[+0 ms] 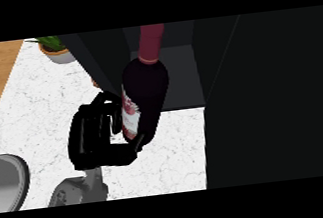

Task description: Pick up the wine, place it into the cabinet and close the cabinet

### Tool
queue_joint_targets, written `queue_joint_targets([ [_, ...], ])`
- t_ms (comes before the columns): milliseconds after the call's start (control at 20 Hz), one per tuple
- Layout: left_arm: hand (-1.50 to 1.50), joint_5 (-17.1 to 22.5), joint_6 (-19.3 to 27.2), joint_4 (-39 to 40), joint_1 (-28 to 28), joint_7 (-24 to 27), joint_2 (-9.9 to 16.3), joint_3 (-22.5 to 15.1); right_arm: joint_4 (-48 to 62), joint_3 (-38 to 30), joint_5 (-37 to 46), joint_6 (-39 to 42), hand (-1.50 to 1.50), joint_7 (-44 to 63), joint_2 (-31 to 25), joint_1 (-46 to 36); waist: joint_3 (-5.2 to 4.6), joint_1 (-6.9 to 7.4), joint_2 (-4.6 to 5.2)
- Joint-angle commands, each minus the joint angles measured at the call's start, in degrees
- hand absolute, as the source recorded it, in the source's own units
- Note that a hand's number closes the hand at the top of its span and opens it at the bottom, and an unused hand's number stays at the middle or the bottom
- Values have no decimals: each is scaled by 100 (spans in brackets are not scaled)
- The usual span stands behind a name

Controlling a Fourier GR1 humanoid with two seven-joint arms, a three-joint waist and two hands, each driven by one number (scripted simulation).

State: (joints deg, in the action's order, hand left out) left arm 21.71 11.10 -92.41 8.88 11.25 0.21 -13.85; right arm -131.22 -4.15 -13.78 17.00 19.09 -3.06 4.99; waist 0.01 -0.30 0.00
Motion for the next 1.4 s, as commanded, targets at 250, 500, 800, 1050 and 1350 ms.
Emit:
queue_joint_targets([
  [250, 150, -458, 827, 1344, 1267, 402, -21, -321, 137, 6, 56, -59, -150, 135, -65, -244, -1, -21, 8],
  [500, 150, -405, 925, 2014, 1612, 457, -21, -439, 117, 420, 604, -3, -150, -286, 213, 125, -1, -21, 6],
  [800, 150, 379, 1800, 2795, 2048, 1150, -21, -1091, 371, 24, 190, 197, -150, -460, 43, 100, -2, -55, 14],
  [1050, 150, 399, 1875, 2769, 1918, 939, -21, -1222, 175, -436, -398, 106, -150, 177, -309, -268, -1, -13, 3],
  [1350, 150, 853, 1483, 3695, 1909, 1729, -21, -1151, 169, -35, 129, 298, -150, -403, -17, 278, -1, -32, 8],
])
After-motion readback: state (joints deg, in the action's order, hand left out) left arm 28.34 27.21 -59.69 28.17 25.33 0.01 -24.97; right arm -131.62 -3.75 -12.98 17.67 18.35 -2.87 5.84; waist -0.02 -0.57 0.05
